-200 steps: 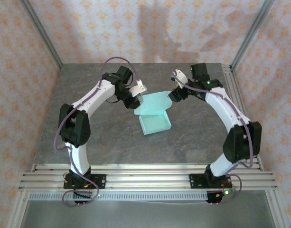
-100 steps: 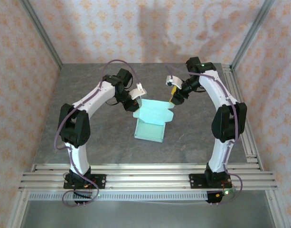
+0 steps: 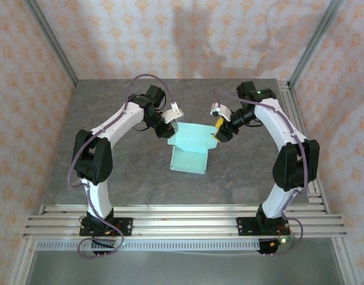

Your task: Fold the paper box

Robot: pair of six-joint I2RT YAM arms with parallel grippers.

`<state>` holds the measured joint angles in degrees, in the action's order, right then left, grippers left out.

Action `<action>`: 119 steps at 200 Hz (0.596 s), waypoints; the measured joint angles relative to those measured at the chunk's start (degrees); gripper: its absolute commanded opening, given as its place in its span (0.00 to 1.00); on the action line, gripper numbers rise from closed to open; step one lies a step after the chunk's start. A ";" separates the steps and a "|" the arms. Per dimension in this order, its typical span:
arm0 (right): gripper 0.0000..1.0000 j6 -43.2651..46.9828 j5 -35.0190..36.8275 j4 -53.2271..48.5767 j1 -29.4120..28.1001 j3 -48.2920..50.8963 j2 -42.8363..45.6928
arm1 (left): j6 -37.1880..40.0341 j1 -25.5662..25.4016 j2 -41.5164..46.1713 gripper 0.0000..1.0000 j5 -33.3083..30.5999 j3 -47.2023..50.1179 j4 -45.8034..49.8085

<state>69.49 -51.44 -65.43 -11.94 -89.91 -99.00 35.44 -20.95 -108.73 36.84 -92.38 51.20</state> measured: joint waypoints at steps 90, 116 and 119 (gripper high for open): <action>0.55 1.07 1.70 -1.66 0.00 -4.04 -3.91 | 0.02 0.76 0.26 0.00 0.79 -0.04 -0.02; 0.46 1.25 2.14 -1.42 0.00 -1.92 -4.79 | 0.02 1.29 0.26 0.00 1.46 -0.02 -0.04; 0.45 1.27 2.14 -1.42 0.00 -1.66 -4.79 | 0.02 1.38 0.26 0.00 1.53 -0.02 -0.04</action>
<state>70.76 -49.30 -66.85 -11.94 -91.57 -103.79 35.46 -19.57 -108.47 38.37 -92.40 51.16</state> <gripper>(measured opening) 0.492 0.055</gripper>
